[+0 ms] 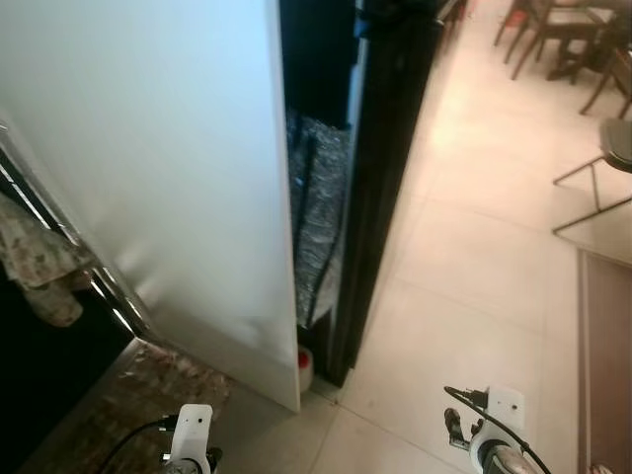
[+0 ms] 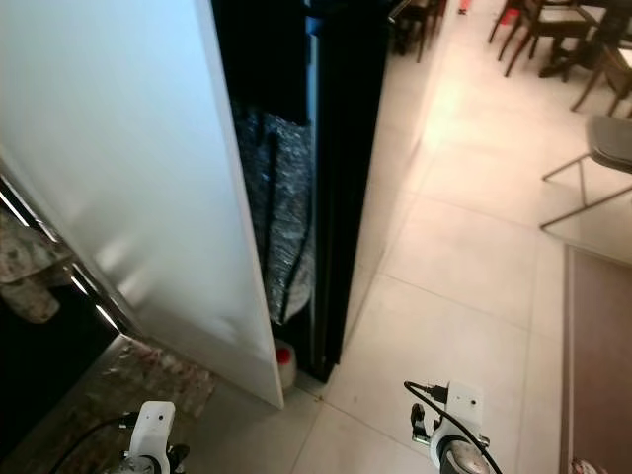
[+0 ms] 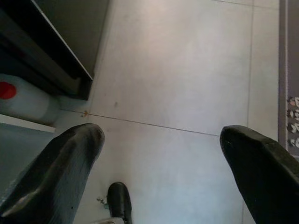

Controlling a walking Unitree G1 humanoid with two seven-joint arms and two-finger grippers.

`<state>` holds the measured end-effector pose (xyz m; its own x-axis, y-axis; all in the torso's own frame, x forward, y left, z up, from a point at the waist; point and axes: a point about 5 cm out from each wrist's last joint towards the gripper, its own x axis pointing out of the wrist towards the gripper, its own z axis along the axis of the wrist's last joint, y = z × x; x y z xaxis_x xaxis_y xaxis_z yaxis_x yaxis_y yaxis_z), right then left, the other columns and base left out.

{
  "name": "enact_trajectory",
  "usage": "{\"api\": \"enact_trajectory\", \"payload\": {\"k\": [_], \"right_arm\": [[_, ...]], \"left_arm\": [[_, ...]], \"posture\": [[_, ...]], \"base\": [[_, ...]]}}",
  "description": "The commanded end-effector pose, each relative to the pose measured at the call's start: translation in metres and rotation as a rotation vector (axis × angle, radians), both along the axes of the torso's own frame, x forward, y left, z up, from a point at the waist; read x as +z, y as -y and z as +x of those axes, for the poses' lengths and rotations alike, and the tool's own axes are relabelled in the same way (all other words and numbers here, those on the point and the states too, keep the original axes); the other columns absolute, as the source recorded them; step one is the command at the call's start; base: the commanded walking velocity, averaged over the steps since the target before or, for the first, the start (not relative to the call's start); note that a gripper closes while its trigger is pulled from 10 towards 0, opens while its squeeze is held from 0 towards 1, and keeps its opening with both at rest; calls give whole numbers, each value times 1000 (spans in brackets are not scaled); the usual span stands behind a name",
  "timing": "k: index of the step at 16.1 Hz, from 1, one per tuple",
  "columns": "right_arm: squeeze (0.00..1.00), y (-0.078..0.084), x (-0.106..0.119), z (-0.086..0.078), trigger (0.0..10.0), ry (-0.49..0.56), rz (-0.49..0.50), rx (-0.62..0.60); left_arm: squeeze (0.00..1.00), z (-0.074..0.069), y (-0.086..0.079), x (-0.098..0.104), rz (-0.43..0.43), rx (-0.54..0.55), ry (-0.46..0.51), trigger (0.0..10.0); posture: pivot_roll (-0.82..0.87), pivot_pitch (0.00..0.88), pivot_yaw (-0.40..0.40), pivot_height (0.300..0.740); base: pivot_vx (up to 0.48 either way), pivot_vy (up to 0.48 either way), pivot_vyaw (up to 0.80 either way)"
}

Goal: Restocking fridge

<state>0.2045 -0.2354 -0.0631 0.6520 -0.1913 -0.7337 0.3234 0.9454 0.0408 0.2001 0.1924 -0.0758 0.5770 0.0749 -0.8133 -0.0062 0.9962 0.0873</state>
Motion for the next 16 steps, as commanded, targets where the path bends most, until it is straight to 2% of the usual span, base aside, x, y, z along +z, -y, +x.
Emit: {"api": "enact_trajectory", "payload": {"k": [1, 7, 12, 13, 14, 15, 16], "right_arm": [[0, -1, 0, 0, 10000, 0, 4, 4], [0, -1, 1, 1, 10000, 9, 9, 4], [0, 0, 2, 3, 10000, 18, -1, 11], [0, -1, 2, 3, 10000, 34, 25, -30], [0, -2, 3, 5, 10000, 53, 41, -4], [0, 0, 7, 9, 10000, 66, -36, 84], [0, 3, 12, 12, 10000, 109, -121, 76]], "left_arm": [[0, -6, -3, -3, 14, -17, -23, 10000], [0, -4, -3, -2, 10, -6, -14, 10000], [0, -3, -3, -1, 11, -3, -1, 10000], [0, -2, -3, -1, 10, -3, -1, 10000], [0, -2, -2, -1, 8, -2, -1, 10000], [0, -2, -2, -1, 7, 2, 0, 10000], [0, -2, -3, 0, 9, 5, 3, 10000]], "posture": [[-52, 32, 3, 740], [-53, 55, 1, 740], [-57, 66, -3, 740], [-65, 66, -3, 740], [-65, 68, -5, 740], [-63, 69, -8, 740], [-69, 68, -4, 740]], "base": [[322, 0, 0], [304, 0, 0], [0, 0, 0], [0, 0, 0], [0, 0, 0], [0, 0, 0], [0, 0, 0]]}}
